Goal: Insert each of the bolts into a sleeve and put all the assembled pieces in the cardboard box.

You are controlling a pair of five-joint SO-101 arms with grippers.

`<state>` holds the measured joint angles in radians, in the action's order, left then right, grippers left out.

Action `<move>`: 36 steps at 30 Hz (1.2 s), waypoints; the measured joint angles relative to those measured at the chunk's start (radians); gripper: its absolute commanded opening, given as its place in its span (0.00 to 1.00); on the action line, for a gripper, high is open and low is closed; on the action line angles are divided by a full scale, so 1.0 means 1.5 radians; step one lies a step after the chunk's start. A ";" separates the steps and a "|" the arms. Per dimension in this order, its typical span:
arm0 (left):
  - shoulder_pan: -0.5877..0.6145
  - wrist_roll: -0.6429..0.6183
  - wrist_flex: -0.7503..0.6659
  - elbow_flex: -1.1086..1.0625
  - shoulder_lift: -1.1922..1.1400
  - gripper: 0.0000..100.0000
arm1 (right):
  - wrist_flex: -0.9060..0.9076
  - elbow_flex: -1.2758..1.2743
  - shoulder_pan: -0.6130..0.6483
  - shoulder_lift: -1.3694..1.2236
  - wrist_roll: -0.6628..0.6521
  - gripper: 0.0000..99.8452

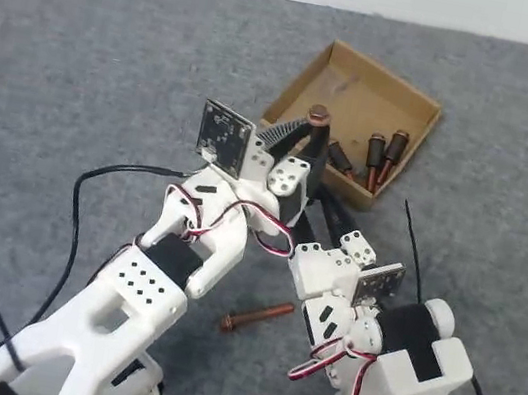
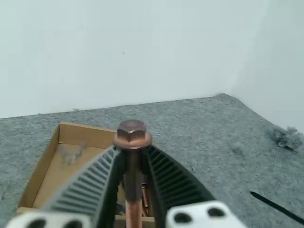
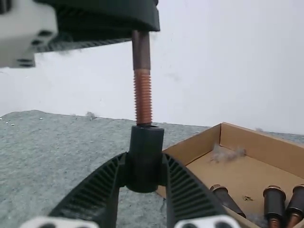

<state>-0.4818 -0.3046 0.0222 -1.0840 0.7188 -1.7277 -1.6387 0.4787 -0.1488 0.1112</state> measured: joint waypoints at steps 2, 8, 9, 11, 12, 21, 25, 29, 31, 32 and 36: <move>-0.004 0.000 0.000 0.000 0.000 0.01 | 0.000 0.000 0.000 0.000 0.000 0.01; -0.010 -0.002 0.036 0.004 0.001 0.01 | 0.001 0.000 0.000 -0.001 0.000 0.01; -0.011 -0.002 0.044 0.006 0.002 0.01 | 0.001 0.000 0.000 -0.001 0.000 0.01; -0.004 0.000 0.056 0.009 0.002 0.01 | 0.001 0.000 0.001 -0.001 0.000 0.01; 0.000 -0.002 0.057 0.006 0.000 0.01 | 0.001 0.000 0.001 0.000 0.000 0.01; 0.007 -0.003 0.061 0.007 0.001 0.01 | 0.000 0.000 0.001 0.000 0.000 0.01; 0.007 -0.003 0.063 0.007 0.001 0.01 | 0.000 0.000 0.001 0.000 0.000 0.01; -0.012 0.038 0.063 -0.015 0.001 0.01 | 0.000 0.000 0.001 0.000 0.000 0.01; -0.027 0.071 0.063 -0.035 0.000 0.01 | 0.000 0.000 -0.002 0.000 0.000 0.01; -0.029 0.080 0.063 -0.038 0.000 0.01 | 0.000 0.000 -0.002 0.000 0.000 0.01; -0.031 0.092 0.063 -0.042 0.000 0.01 | 0.000 0.000 -0.002 0.000 0.000 0.01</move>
<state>-0.5278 -0.1665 0.1174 -1.1469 0.7188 -1.7277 -1.6387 0.4757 -0.1488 0.1112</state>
